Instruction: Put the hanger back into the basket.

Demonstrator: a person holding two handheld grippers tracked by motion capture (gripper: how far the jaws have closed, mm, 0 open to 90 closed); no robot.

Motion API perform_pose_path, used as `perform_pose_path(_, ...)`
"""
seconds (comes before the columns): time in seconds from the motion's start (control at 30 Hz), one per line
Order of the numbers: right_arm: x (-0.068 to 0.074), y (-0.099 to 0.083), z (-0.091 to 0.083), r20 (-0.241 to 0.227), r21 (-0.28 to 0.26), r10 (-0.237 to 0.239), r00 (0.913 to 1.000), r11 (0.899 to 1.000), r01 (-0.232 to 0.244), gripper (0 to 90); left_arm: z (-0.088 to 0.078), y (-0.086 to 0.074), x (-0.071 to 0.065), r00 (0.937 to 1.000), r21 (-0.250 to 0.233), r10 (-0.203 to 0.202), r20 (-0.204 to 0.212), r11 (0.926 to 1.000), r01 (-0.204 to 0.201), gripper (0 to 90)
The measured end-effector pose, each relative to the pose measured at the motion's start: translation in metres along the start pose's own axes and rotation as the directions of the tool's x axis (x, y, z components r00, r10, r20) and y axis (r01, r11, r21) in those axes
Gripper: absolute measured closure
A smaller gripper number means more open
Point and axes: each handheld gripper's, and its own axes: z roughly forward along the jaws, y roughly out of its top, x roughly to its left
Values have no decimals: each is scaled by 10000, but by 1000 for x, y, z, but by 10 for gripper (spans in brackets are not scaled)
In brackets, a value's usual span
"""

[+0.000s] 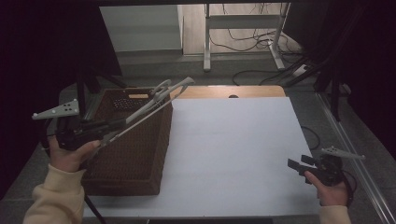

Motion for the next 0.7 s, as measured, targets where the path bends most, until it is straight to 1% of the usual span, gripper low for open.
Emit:
perform_pose_path(0.07, 0, 0, 1, -2, 37, -16, 10000, 10000, 16, 289, -5, -2, 3, 9999, -9, -16, -107, 10000, 16, 818)
perform_pose_path(0.4, 0, 0, 2, -2, 105, -31, 10000, 9999, 31, 288, -28, -13, 14, 9981, -300, -366, -488, 9989, 352, 817)
perform_pose_path(0.57, 0, -1, 4, 24, 126, -33, 10000, 9999, 32, 289, -37, -20, 18, 9970, -397, -524, -562, 9979, 502, 818)
perform_pose_path(0.7, 0, -1, 4, 24, 170, -27, 10000, 9999, 27, 288, -43, -27, 21, 9956, -319, -623, -699, 9977, 602, 817)
